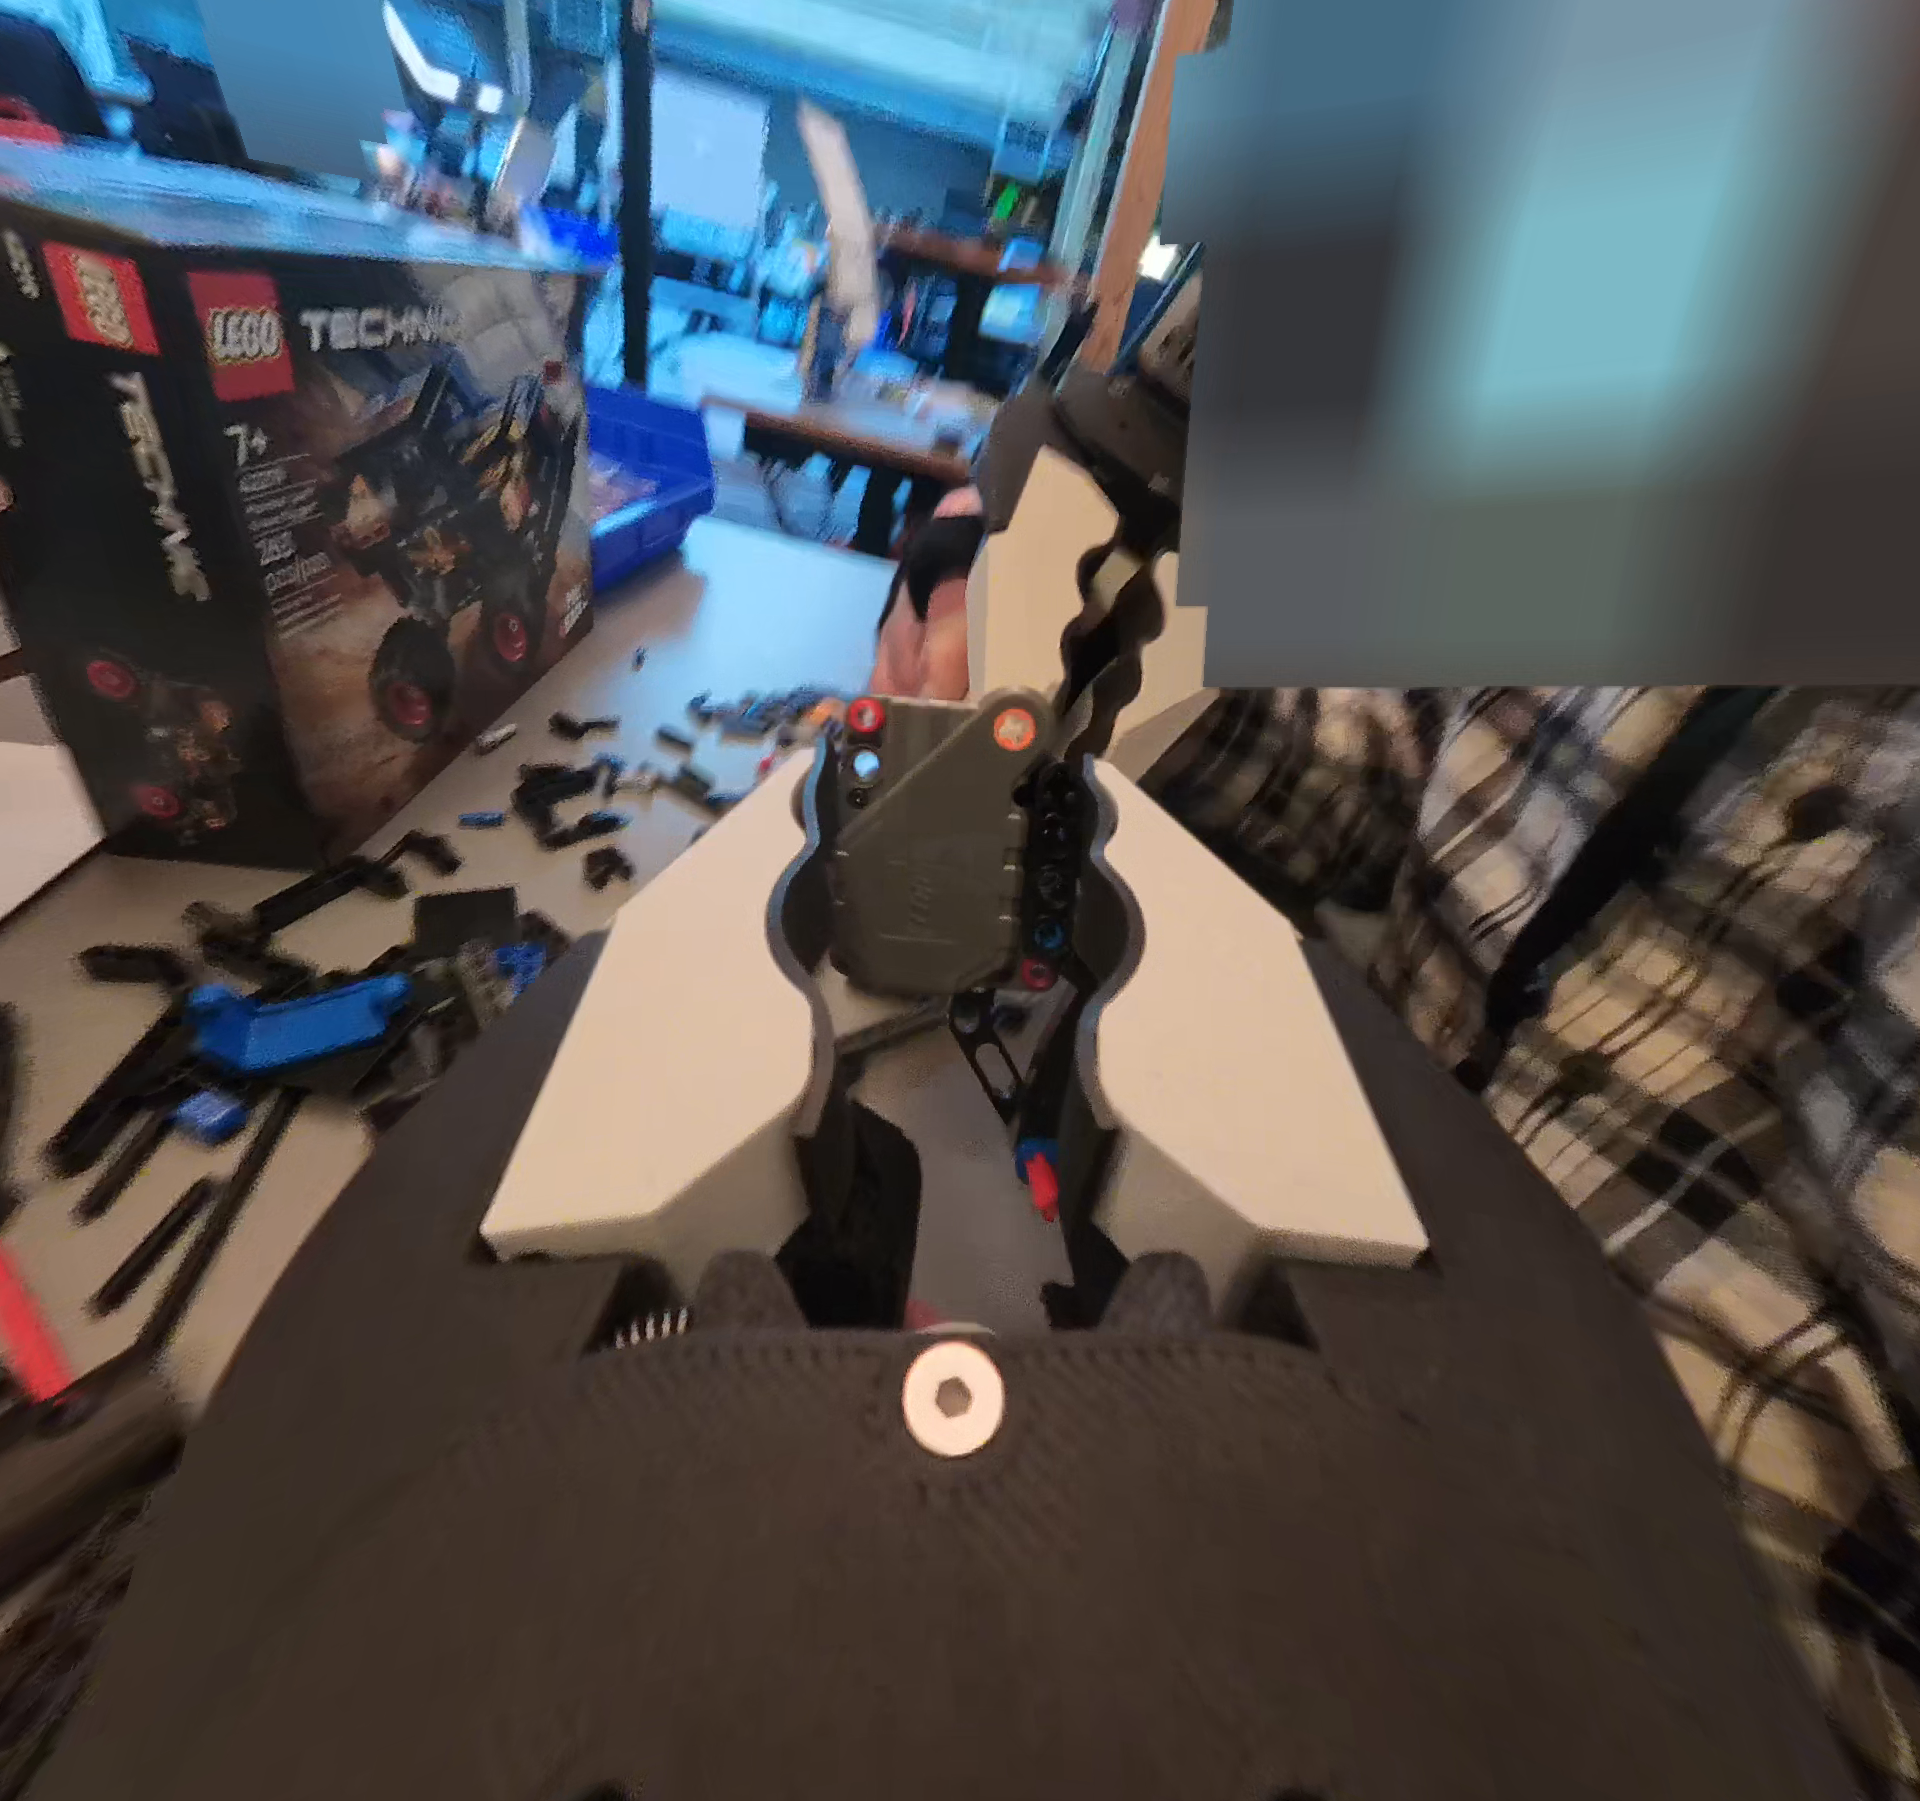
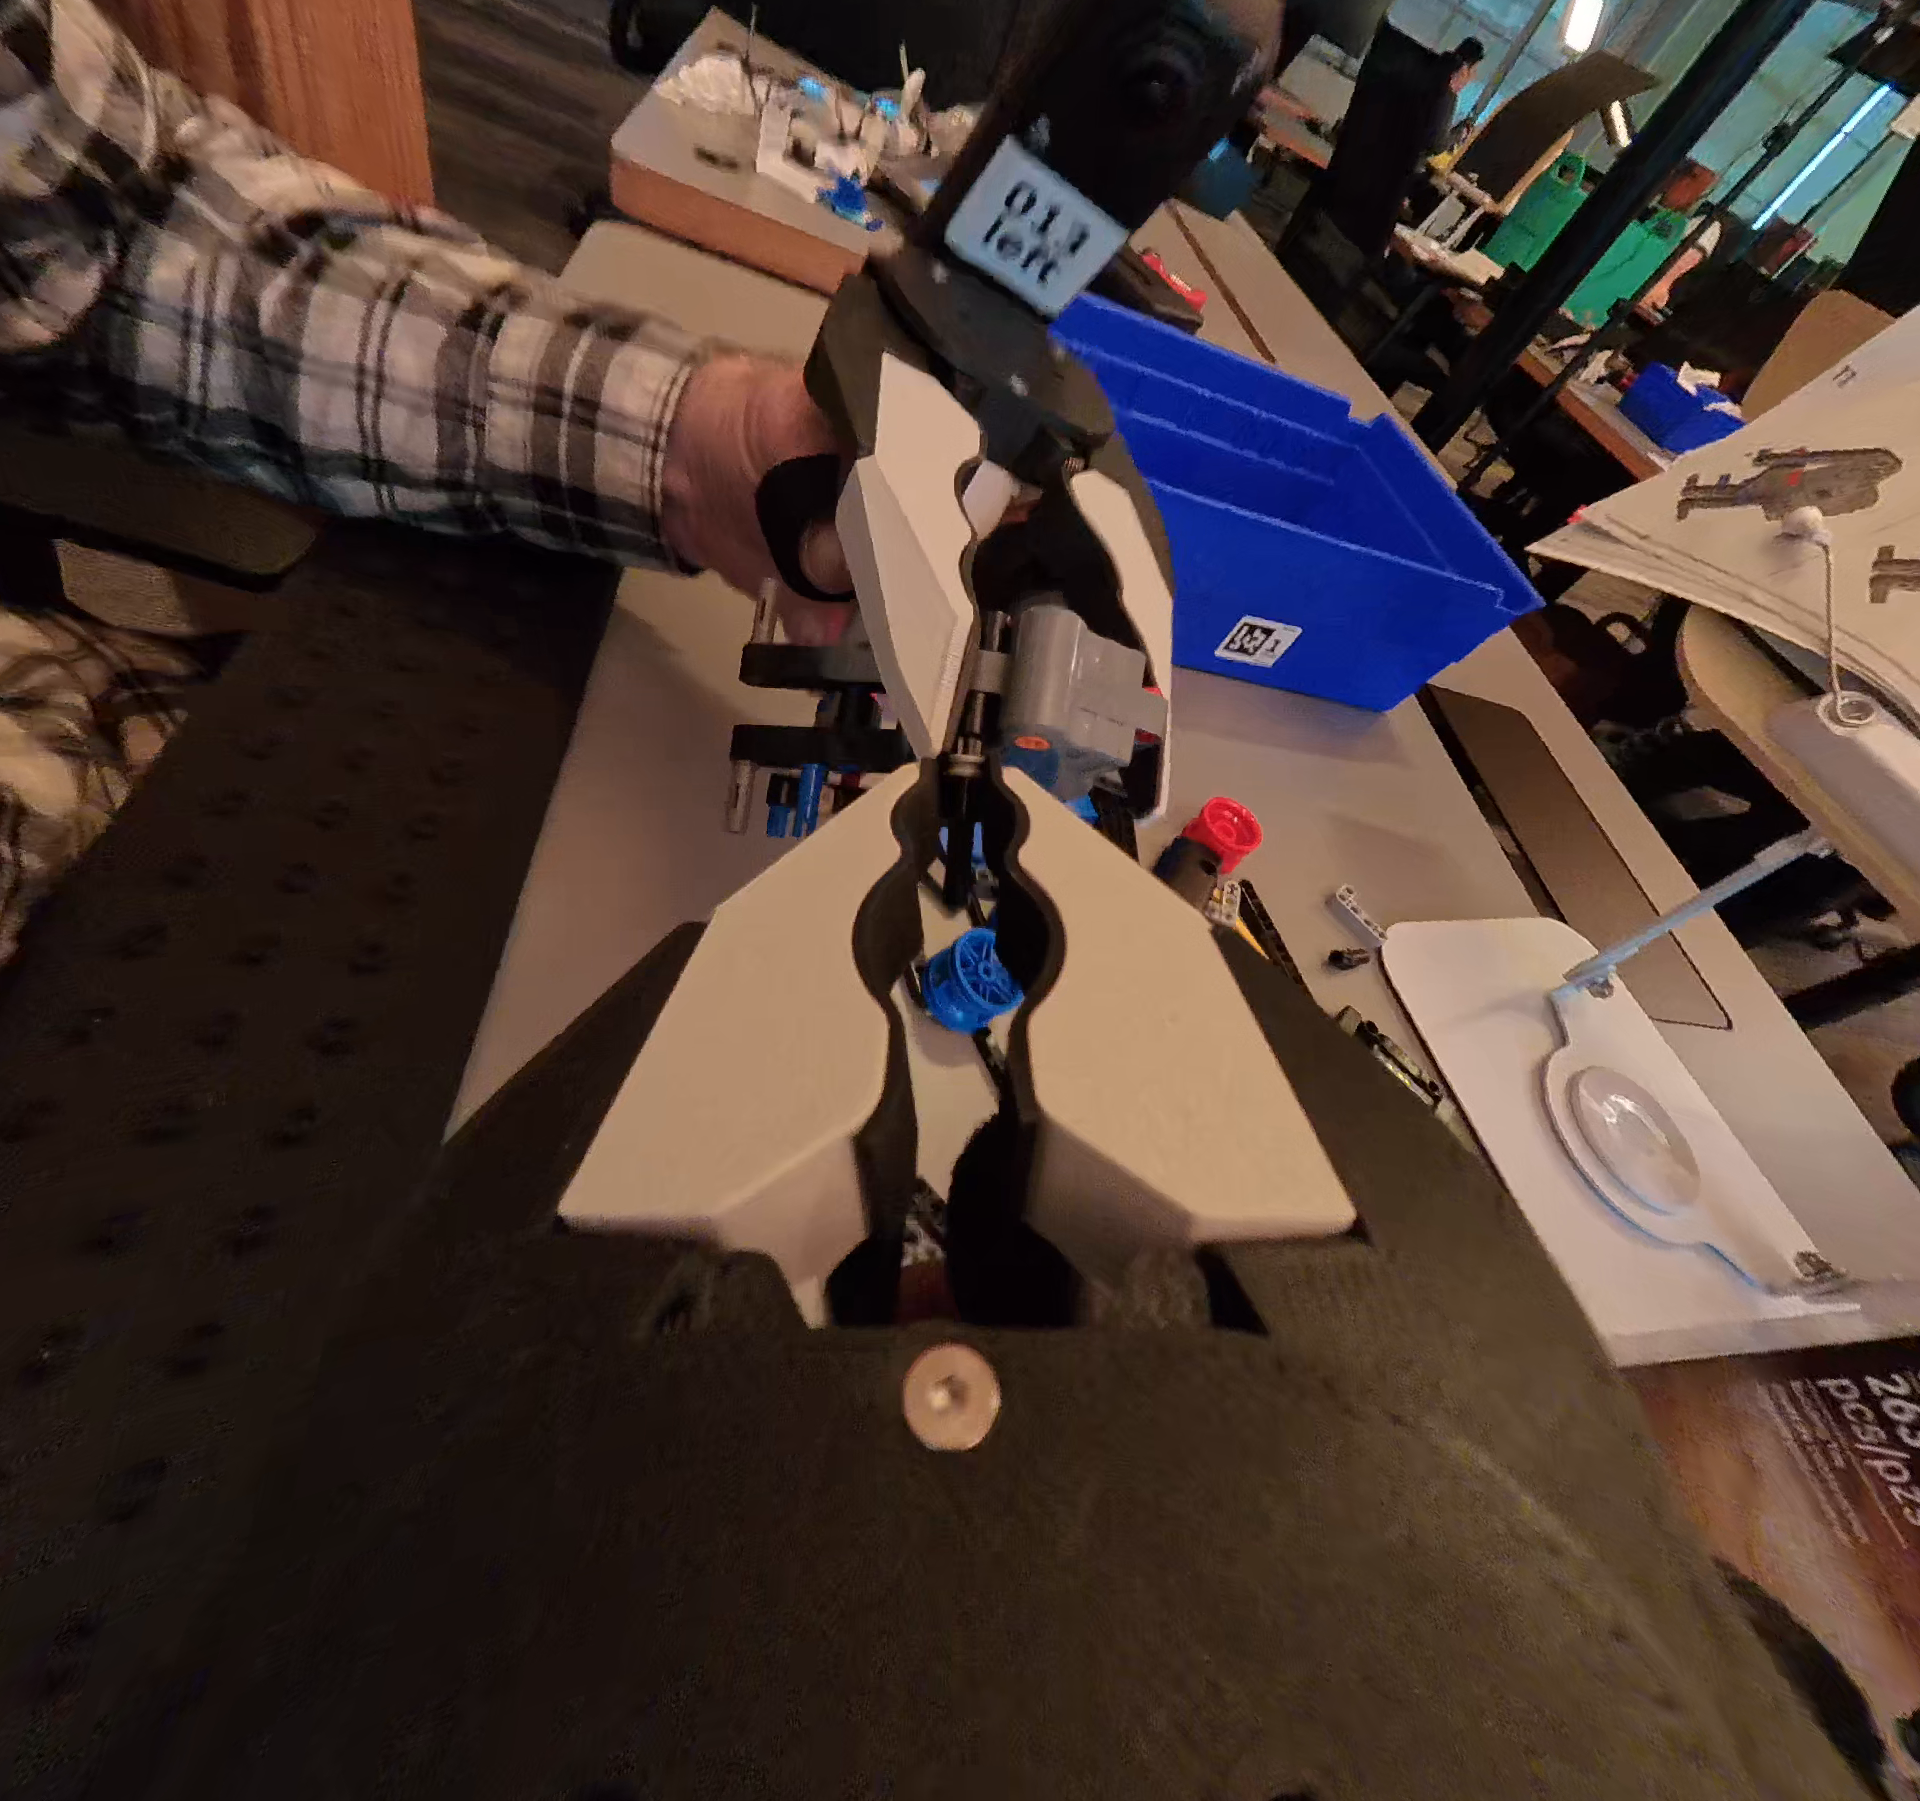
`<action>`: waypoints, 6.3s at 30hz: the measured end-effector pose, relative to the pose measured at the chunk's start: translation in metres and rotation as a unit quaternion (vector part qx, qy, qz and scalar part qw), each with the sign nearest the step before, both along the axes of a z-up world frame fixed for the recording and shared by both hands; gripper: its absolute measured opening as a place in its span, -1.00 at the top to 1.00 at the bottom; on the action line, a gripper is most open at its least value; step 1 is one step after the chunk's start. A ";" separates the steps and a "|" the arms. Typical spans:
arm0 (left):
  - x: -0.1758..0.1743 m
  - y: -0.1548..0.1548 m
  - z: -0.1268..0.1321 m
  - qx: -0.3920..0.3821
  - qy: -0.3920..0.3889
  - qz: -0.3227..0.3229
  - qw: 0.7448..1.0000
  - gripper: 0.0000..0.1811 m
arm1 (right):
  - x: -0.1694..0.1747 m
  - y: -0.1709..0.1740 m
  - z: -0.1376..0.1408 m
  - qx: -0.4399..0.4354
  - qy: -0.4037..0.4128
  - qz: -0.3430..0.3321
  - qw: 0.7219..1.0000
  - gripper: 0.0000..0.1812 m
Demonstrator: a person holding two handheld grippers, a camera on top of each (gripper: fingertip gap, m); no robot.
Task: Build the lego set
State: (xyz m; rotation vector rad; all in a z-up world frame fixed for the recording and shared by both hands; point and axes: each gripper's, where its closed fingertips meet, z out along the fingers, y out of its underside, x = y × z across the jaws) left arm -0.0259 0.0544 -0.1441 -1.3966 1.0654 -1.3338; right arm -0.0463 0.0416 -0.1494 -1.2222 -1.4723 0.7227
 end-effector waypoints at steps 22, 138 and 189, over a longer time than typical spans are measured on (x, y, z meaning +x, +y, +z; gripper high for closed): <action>-0.005 0.000 0.024 -0.044 -0.105 -0.022 0.993 0.54 | 0.008 0.004 0.028 0.029 0.070 -0.025 0.997 1.00; -0.087 0.002 -0.071 -0.073 0.102 0.038 0.991 0.52 | -0.067 0.007 -0.056 -0.179 -0.026 0.012 0.983 0.92; -0.110 0.008 0.001 -0.015 -0.098 0.049 0.994 0.53 | -0.094 0.002 -0.033 -0.422 0.064 0.083 0.901 0.75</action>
